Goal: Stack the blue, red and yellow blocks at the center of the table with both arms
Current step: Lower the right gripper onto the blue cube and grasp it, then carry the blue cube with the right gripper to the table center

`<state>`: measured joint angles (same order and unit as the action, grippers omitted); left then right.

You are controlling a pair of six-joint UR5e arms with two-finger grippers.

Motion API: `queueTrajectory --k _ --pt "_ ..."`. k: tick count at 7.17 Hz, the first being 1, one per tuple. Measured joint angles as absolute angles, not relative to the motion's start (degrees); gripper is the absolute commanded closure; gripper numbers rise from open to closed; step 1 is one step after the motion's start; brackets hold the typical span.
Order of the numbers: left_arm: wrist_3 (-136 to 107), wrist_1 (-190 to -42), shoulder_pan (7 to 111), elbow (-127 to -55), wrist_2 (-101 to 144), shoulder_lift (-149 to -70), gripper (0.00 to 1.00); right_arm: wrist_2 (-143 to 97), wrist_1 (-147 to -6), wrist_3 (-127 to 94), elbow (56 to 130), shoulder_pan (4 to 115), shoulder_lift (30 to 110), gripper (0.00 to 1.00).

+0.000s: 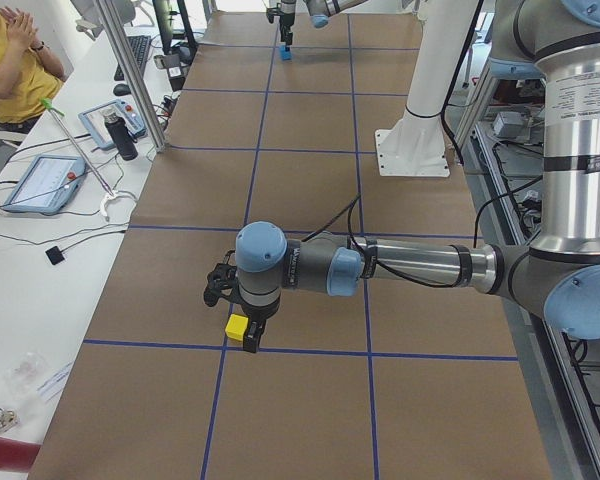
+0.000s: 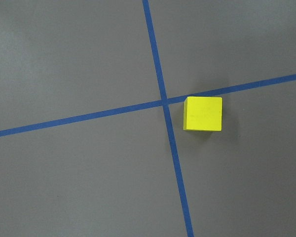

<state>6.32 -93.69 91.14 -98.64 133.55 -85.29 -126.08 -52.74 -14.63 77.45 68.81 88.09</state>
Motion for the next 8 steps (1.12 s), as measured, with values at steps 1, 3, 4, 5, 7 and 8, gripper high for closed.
queueTrajectory --k 1,3,4,5,7,8 --pt "6.32 -93.69 91.14 -98.64 133.57 -85.27 0.00 -125.30 -52.74 -14.68 76.65 68.35 87.92 0.73" --pt "6.35 -93.69 91.14 -98.69 133.59 -85.26 0.00 -124.84 -52.71 -14.67 76.21 67.30 87.89 1.00" --pt "6.39 -93.69 91.14 -98.69 133.59 -85.26 0.00 -124.91 -52.46 -14.50 76.49 66.86 87.87 1.00" --pt "6.41 -93.69 91.14 -98.70 133.59 -85.26 0.00 -125.09 -52.00 -14.54 77.69 66.63 87.78 1.00" --pt "6.41 -93.69 91.14 -98.70 133.62 -85.19 0.00 -125.40 -52.26 -16.97 80.49 66.30 85.29 1.00" --pt "6.42 -93.69 91.14 -98.70 133.63 -85.18 0.00 -125.34 -52.46 -21.76 80.93 64.84 82.15 1.00"
